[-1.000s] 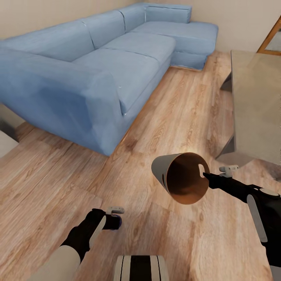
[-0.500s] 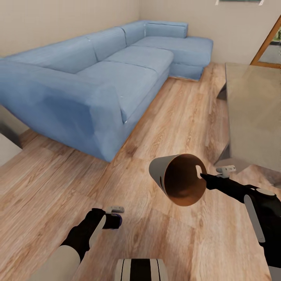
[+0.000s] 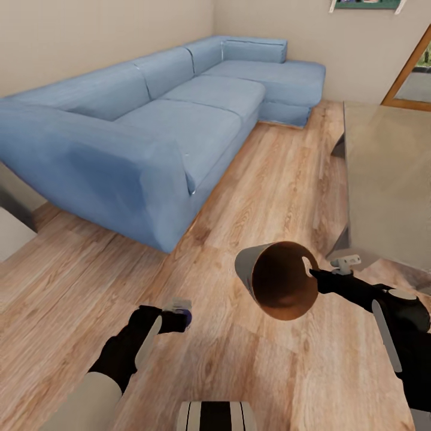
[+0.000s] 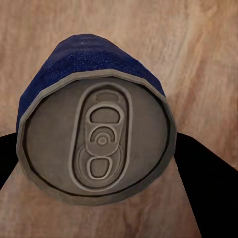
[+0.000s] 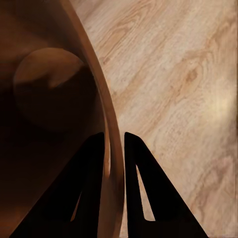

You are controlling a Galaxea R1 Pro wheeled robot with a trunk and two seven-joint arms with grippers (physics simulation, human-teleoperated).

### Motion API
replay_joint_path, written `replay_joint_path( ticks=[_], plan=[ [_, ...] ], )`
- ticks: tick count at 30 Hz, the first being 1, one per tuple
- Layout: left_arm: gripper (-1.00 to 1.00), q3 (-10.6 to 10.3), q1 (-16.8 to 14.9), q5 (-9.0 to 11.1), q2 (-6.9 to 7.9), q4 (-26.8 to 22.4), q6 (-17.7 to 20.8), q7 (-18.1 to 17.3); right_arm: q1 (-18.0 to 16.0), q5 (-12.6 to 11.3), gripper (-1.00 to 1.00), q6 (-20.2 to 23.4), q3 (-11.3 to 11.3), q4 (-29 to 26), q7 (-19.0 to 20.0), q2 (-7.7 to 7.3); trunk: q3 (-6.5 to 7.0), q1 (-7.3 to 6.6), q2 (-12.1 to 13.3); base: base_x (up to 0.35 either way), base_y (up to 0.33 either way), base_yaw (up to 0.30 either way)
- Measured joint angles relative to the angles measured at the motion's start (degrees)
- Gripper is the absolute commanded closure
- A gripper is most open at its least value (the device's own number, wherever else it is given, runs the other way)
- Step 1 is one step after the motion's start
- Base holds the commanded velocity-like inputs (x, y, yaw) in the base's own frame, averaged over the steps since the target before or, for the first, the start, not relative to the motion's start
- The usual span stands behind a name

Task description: Put the three can of soda from the living room inside the tash can in the kitchen.

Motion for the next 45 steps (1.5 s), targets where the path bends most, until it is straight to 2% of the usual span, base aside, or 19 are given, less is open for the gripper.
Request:
replay_joint_path(
  ticks=[1,2,3,4,5,7,8,11,15,19,23,30,33,35,37,39,40,44,45],
  plan=[
    [1.0,0.07,0.33,-0.41,0.46,-5.98,2.17,-0.25,-0.02,0.77,1.0,0.2,1.73,-0.04,-0.38,0.3,0.18,-0.22,0.4,0.0,0.0,0.0],
    [1.0,0.06,0.4,0.23,0.58,-9.03,2.73,-0.29,0.03,-0.16,1.0,2.06,2.8,0.24,0.16,0.34,0.36,-0.44,0.8,0.0,0.0,0.0],
    [1.0,0.07,0.47,-0.12,0.7,-10.79,3.65,-0.32,0.05,-1.31,1.0,4.51,3.58,0.0,0.3,0.39,0.53,-0.66,1.2,0.0,0.0,0.0],
    [1.0,0.06,0.5,-0.02,0.73,-11.42,3.98,-0.33,0.02,-1.76,1.0,5.11,3.79,-0.07,0.32,0.41,0.71,-0.88,1.6,0.0,0.0,0.0],
    [1.0,0.07,0.54,-0.01,0.76,-12.44,4.45,-0.34,-0.01,-1.02,1.0,5.55,4.07,-0.09,0.24,0.42,0.9,-1.1,2.0,0.0,0.0,0.0],
    [1.0,0.08,0.57,-0.02,0.79,-13.24,4.78,-0.35,-0.02,0.99,1.0,5.56,4.27,-0.05,0.05,0.41,1.25,-1.54,2.81,0.0,0.0,0.0],
    [1.0,0.08,0.58,-0.02,0.8,-13.51,4.89,-0.35,-0.03,1.16,1.0,5.72,4.36,-0.05,0.05,0.41,1.43,-1.75,3.21,0.0,0.0,0.0],
    [1.0,0.06,0.59,-0.05,0.81,-14.12,5.15,-0.36,-0.02,-0.56,1.0,6.77,4.65,-0.09,0.23,0.43,1.97,-2.41,4.41,0.0,0.0,0.0],
    [1.0,-0.01,0.6,-0.07,0.83,-14.42,5.28,-0.36,-0.07,0.69,1.0,6.86,4.72,-0.06,0.09,0.42,2.69,-3.29,6.02,0.0,0.0,0.0],
    [1.0,-0.05,0.61,-0.1,0.83,-14.49,5.31,-0.36,-0.07,-0.18,1.0,7.15,4.59,-0.09,0.17,0.4,3.41,-4.17,7.62,0.0,0.0,0.0],
    [1.0,0.02,0.61,-0.11,0.83,-14.56,5.67,-0.36,-0.06,0.5,1.0,7.03,4.59,-0.07,0.11,0.36,4.12,-5.05,9.23,0.0,0.0,0.0],
    [1.0,0.1,0.61,-0.12,0.86,-14.63,6.8,-0.39,-0.02,0.33,1.0,7.19,4.74,-0.07,0.12,0.31,5.38,-6.59,12.03,0.0,0.0,0.0],
    [1.0,0.18,0.6,-0.19,1.26,-15.24,8.88,-0.46,-0.04,0.13,1.0,9.11,4.75,-0.06,0.19,0.28,5.92,-7.25,13.24,0.0,0.0,0.0],
    [1.0,0.19,0.6,-0.22,1.88,-16.39,10.71,-0.55,-0.04,0.34,1.0,10.57,4.73,-0.07,0.16,0.27,6.28,-7.69,14.04,0.0,0.0,0.0],
    [1.0,0.21,0.6,-0.2,3.38,-19.71,13.4,-1.3,-0.04,0.62,1.0,12.23,4.81,-0.05,0.14,0.26,6.64,-8.13,14.84,0.0,0.0,0.0],
    [1.0,0.23,0.6,-0.29,4.83,-22.7,13.64,-2.5,-0.06,0.74,1.0,12.97,5.14,-0.03,0.14,0.26,7.0,-8.57,15.64,0.0,0.0,0.0],
    [1.0,0.21,0.59,-0.32,6.51,-25.18,13.64,-3.99,-0.06,0.88,1.0,13.49,5.79,0.0,0.18,0.24,7.18,-8.79,16.04,0.0,0.0,0.0],
    [1.0,0.21,0.54,-0.2,9.82,-27.93,13.64,-8.13,-0.09,0.1,1.0,14.31,6.92,0.04,0.18,0.21,7.89,-9.66,17.65,0.0,0.0,0.0],
    [1.0,0.23,0.5,-0.11,11.3,-28.18,13.64,-10.93,-0.12,0.43,1.0,14.5,7.27,0.07,0.17,0.19,8.07,-9.88,18.05,0.0,0.0,0.0]
  ],
)
